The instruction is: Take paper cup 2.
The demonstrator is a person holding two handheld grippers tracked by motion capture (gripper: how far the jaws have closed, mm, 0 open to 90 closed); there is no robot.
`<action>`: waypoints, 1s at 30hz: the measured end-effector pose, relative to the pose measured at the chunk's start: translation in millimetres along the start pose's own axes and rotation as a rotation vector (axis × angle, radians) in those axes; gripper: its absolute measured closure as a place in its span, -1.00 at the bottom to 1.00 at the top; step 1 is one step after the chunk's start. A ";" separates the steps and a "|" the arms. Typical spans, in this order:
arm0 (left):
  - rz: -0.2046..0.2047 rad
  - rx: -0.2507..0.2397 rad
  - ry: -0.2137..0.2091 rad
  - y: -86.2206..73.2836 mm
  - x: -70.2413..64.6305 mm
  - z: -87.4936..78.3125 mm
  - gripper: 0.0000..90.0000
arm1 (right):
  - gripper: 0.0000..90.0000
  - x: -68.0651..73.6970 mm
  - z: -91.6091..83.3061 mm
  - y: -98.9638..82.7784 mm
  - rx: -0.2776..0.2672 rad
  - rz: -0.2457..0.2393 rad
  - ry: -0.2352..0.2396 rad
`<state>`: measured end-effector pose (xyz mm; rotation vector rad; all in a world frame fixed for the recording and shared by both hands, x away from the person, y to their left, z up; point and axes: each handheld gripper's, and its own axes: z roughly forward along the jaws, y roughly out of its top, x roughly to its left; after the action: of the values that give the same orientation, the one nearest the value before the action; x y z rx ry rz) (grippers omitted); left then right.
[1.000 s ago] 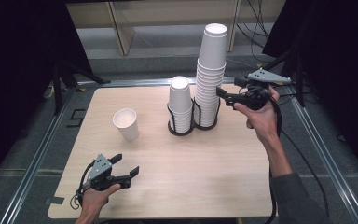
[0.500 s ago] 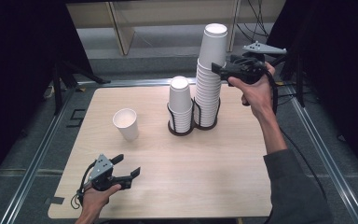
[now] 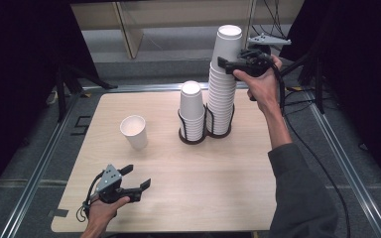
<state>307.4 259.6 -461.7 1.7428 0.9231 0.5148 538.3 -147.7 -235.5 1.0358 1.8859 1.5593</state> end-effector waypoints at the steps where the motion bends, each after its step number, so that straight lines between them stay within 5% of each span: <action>1: 0.000 0.001 0.000 0.1 0.0 -0.1 -0.68 | -0.66 -0.2 1.6 0.7 0.000 -0.002 -0.007; 11: 0.011 0.016 0.001 0.6 -0.4 -0.9 -0.68 | -0.77 0.0 16.4 3.5 0.010 0.036 0.006; 23: 0.011 0.018 -0.003 0.8 -0.6 -0.5 -0.68 | -0.65 -0.1 18.3 7.3 0.017 0.028 -0.019; 30: 0.005 0.006 -0.012 0.3 -1.1 1.2 -0.68 | -0.62 1.0 12.3 17.6 -0.028 0.032 -0.011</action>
<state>307.7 257.9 -461.7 1.7516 0.9133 0.5051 551.5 -138.4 -221.3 1.0644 1.8434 1.5904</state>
